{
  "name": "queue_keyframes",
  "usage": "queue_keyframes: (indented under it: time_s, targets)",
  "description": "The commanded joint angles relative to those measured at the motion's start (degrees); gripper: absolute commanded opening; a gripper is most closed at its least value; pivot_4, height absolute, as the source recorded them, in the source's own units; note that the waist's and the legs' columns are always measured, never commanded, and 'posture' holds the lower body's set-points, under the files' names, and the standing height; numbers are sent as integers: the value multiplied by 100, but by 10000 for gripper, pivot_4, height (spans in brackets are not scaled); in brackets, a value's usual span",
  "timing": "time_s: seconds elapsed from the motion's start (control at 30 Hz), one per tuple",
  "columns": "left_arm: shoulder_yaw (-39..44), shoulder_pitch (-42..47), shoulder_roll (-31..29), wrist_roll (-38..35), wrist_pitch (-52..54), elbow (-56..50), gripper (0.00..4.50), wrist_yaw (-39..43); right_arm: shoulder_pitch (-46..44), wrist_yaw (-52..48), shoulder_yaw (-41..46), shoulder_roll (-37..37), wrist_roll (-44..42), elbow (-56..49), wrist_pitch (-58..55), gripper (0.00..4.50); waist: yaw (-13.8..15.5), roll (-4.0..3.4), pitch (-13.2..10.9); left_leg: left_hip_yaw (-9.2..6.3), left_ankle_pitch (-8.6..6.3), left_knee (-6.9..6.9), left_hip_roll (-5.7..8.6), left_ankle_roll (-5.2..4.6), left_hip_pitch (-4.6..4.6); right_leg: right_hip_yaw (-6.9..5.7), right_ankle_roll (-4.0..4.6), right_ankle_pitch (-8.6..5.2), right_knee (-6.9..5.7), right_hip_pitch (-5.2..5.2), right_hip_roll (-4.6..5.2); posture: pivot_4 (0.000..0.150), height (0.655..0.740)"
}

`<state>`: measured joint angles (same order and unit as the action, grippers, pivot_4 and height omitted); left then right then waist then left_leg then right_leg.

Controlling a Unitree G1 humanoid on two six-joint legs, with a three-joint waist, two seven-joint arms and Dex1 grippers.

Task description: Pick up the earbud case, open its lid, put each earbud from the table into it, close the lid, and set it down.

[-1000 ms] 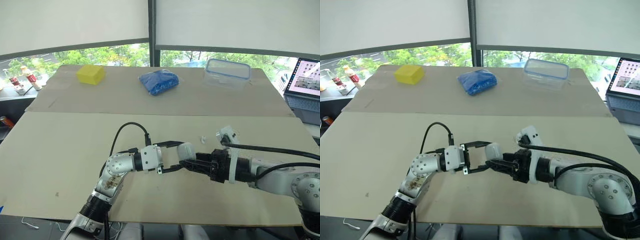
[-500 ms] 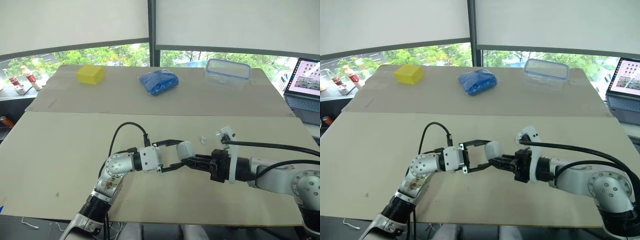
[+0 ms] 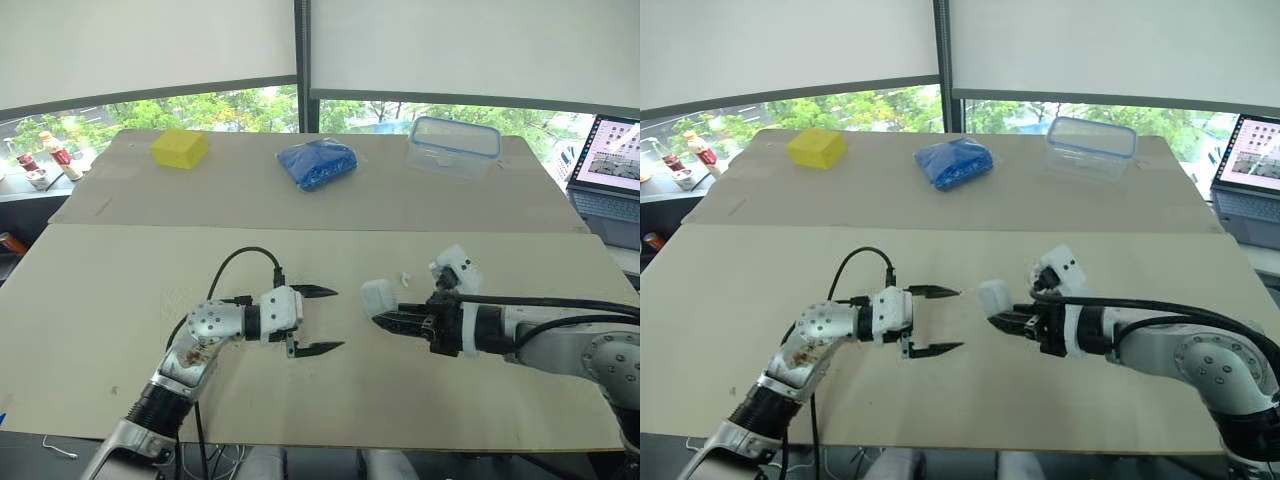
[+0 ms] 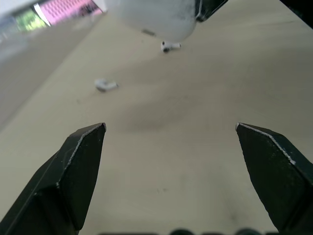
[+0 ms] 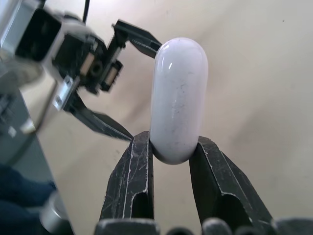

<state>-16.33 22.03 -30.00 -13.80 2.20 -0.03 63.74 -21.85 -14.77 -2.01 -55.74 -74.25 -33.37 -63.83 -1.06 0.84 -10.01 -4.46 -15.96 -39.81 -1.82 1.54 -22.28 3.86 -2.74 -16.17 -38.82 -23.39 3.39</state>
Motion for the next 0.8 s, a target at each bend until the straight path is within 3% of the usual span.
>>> queue_keyframes:
  time_s: [0.03, 0.33, 0.7, 0.8]
  targets:
    - [-110, 325, -171, -313, 1025, -541, 45000, 316, -307, -950, -488, -495, 1189, -459, 314, 6728, 16, -3, -2, 0, 0, 1, 1, 0, -1, -1, 0, 0, 0, -1, 0, 1500, 6859]
    - [-581, 1247, 58, -155, 2091, -664, 45000, 486, -595, -2776, -1733, -1248, 3873, -561, 1510, 6728, 13, -4, -8, -1, 0, 1, 0, 0, -5, -5, -1, -1, 8, -4, 1, 1500, 6859]
    - [-865, 1521, 524, 222, 1857, -331, 45000, 419, -533, -3331, -1659, -792, 4560, -524, 1499, 6728, -1, -2, -13, -1, 1, -1, 0, 1, -6, -4, 1, 1, 3, -8, 1, 1500, 6859]
    - [-860, 1491, 568, 213, 1855, -305, 35717, 430, -530, -3395, -1633, -712, 4650, -527, 1477, 6728, 11, -2, -13, -1, 1, -2, 2, 1, -7, -4, 0, 1, 3, -7, 2, 1500, 6859]
